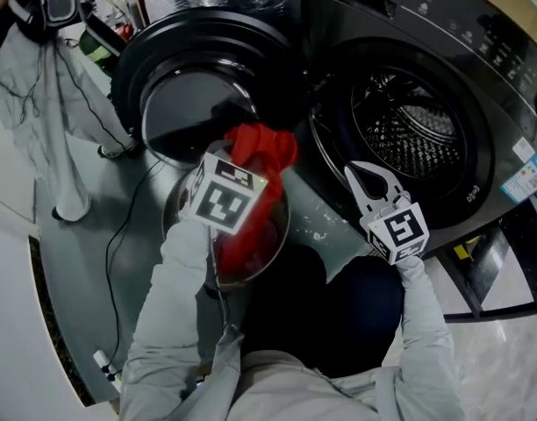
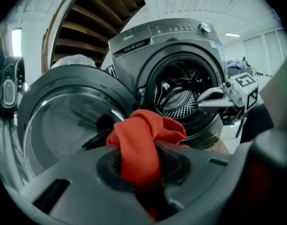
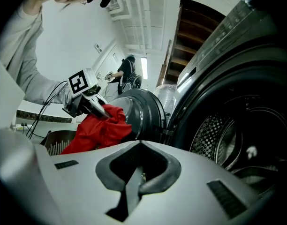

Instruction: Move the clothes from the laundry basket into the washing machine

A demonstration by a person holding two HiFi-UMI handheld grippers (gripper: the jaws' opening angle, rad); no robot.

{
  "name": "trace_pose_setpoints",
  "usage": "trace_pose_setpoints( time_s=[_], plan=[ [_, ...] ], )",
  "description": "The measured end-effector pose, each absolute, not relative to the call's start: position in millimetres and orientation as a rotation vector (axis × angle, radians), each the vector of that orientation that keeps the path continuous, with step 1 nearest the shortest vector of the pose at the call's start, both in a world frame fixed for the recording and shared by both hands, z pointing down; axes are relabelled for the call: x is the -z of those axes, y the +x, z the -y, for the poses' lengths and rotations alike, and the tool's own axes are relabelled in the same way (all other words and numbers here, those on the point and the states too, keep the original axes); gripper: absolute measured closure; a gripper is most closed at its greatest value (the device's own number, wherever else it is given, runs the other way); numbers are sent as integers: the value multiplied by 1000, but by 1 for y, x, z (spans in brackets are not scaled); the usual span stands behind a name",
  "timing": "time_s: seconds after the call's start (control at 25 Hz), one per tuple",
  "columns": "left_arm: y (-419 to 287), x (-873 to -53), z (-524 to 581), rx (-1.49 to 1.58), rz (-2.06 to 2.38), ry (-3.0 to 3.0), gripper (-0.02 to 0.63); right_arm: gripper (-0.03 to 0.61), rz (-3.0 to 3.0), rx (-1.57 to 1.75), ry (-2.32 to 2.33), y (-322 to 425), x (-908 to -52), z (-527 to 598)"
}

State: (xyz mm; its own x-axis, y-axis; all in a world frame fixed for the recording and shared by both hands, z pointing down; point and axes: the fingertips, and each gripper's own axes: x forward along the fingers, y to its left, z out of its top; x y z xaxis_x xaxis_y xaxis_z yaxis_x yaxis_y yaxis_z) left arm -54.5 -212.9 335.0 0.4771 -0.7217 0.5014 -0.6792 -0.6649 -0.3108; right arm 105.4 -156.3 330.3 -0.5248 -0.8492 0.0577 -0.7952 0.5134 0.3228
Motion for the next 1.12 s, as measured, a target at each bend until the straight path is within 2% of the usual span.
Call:
trace_pose_setpoints(
  time_s=[0.32,0.52,0.56,0.6,0.64,0.76,0.92,1.12],
  plan=[
    [7,-283,233,789,-1139,-2676,525,560,2560,316,1459,130,-330,148],
    [44,-256,251,675,-1115,-2699,526,558,2648,78,1343,122,-357,143],
    [50,-251,253,650,-1116,-2711,526,531,2669,14,1297,117,-365,143],
    [56,-247,255,629,-1116,-2722,526,432,2688,-53,1246,110,-373,144],
    [62,-243,257,611,-1113,-2733,526,360,2704,-114,1194,102,-382,145],
    [79,-234,261,547,-1101,-2782,526,255,2730,-211,1073,75,-404,151],
    [94,-223,263,479,-1093,-2807,526,180,2749,-297,1019,50,-423,166],
    [103,-214,261,415,-1092,-2804,526,161,2796,-438,920,25,-444,189]
  ],
)
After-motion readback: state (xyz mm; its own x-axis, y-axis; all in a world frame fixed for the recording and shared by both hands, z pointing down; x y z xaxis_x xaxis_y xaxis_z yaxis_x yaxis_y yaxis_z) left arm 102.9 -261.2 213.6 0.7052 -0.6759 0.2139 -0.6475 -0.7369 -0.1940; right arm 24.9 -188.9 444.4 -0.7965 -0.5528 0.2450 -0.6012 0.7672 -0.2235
